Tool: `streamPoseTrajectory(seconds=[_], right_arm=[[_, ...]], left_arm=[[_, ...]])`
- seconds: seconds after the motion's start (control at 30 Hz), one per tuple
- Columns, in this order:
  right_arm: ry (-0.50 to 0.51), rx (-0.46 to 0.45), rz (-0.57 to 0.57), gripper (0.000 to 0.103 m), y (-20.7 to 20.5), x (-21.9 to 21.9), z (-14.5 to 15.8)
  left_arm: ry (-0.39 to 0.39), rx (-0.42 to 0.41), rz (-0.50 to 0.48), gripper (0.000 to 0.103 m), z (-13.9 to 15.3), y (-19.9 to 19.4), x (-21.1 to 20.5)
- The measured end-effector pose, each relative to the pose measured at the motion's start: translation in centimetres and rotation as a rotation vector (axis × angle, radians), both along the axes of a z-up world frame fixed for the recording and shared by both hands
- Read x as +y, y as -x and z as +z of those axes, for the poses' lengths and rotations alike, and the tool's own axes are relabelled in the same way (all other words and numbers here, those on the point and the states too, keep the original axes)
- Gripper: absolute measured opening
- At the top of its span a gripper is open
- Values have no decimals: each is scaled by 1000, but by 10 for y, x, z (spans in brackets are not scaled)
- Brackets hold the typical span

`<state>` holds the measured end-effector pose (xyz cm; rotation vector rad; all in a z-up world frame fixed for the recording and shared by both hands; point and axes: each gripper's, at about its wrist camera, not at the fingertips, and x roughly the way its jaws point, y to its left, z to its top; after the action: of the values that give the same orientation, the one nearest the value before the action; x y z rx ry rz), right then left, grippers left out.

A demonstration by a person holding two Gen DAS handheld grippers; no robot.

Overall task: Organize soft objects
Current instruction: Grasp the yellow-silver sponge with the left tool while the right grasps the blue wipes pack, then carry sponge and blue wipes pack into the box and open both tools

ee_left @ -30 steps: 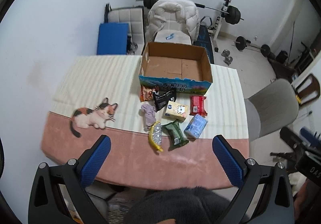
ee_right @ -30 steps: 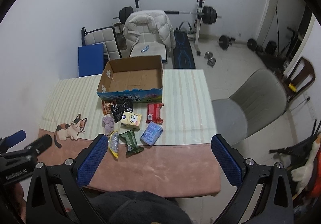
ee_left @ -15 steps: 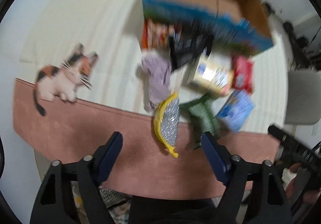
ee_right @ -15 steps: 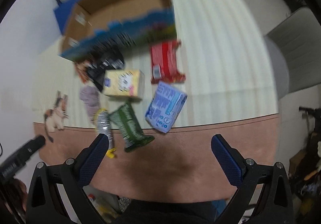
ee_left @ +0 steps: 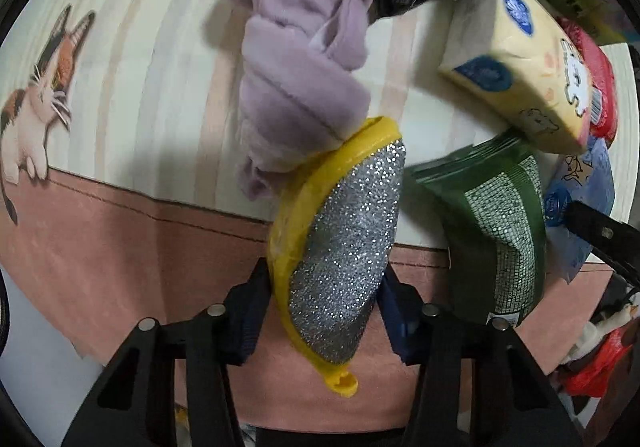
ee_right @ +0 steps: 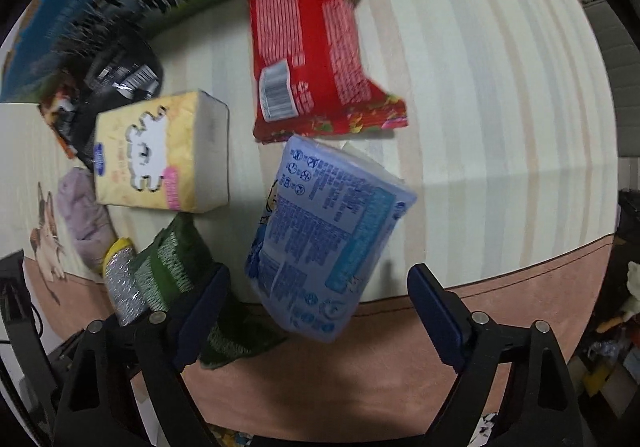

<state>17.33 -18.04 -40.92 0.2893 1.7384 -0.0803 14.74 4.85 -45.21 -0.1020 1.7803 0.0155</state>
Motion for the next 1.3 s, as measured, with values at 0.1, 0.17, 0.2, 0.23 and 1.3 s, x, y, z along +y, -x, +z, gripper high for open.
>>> streamPoseTrajectory(seconds=[0.1,0.17,0.2,0.23,1.3], right_arm=[[-11,32,-1,66,2,3,-20],[-16,14,3,61,4,2,-23],[-9,5,18,55,6,3,-21],[-2,-4,38,52,10,3,-19],[-212,-356,247,41,-136,-10,190]], left_arm=[[-16,-15,2,43,-3,8,1],[-27,-21,18,42,-2,14,5],[-27,-25,29,42,-1,18,7],[-28,-29,41,42,1,21,7],[235,-296,-34,42,207,-217,-38]])
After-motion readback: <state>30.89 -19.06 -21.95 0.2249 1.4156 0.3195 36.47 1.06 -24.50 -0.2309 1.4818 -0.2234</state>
